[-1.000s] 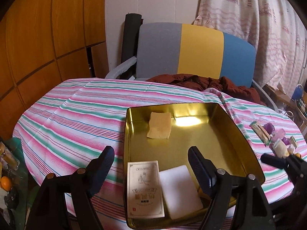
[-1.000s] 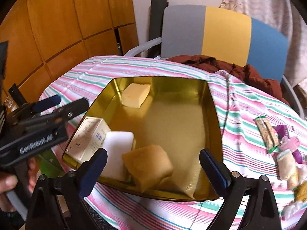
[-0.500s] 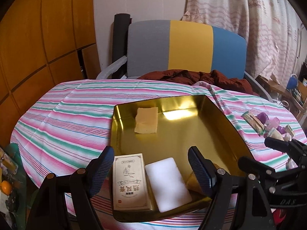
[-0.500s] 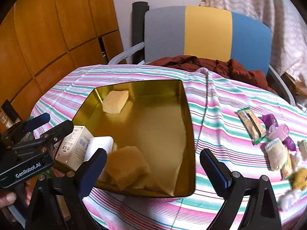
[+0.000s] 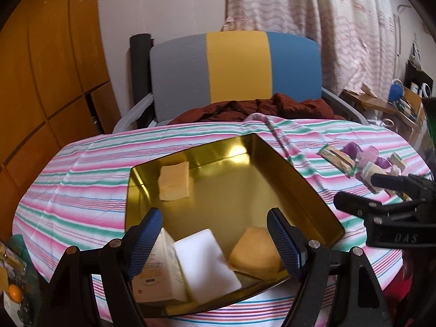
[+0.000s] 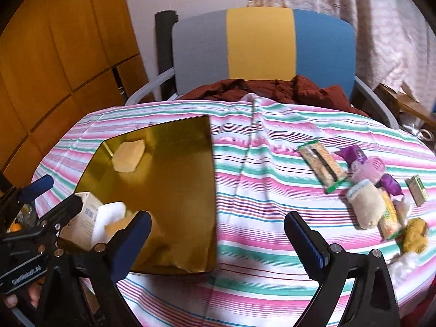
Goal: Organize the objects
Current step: 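Withdraw both tools from the tray toward the item cluster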
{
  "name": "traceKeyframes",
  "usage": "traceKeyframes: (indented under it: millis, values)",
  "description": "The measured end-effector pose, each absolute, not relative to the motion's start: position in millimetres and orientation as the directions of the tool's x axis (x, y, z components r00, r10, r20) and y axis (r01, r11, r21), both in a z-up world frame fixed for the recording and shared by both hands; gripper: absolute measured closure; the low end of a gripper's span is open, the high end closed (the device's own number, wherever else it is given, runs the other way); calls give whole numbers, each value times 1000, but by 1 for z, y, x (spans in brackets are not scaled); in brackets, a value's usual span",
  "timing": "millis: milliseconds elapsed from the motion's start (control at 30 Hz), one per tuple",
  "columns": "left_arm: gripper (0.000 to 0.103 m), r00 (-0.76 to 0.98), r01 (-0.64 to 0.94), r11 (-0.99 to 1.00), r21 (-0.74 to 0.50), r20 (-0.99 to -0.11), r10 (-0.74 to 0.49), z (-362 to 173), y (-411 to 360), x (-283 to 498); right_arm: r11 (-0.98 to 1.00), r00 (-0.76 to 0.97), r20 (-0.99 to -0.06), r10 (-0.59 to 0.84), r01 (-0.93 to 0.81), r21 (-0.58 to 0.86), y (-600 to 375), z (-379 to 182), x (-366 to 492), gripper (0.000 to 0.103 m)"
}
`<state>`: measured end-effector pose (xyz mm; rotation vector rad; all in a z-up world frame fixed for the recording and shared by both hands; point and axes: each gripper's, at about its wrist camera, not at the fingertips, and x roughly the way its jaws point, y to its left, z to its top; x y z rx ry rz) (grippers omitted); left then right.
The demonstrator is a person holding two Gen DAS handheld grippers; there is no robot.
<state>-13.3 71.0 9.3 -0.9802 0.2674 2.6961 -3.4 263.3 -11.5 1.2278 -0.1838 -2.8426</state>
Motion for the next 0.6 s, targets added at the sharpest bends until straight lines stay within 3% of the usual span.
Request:
traceKeyframes:
  millis: [600]
  values:
    - [22,-668,-502,-862,77,-667,329,5,140,-5,-926,-691,-715,106,-331,182,408,8,25,4]
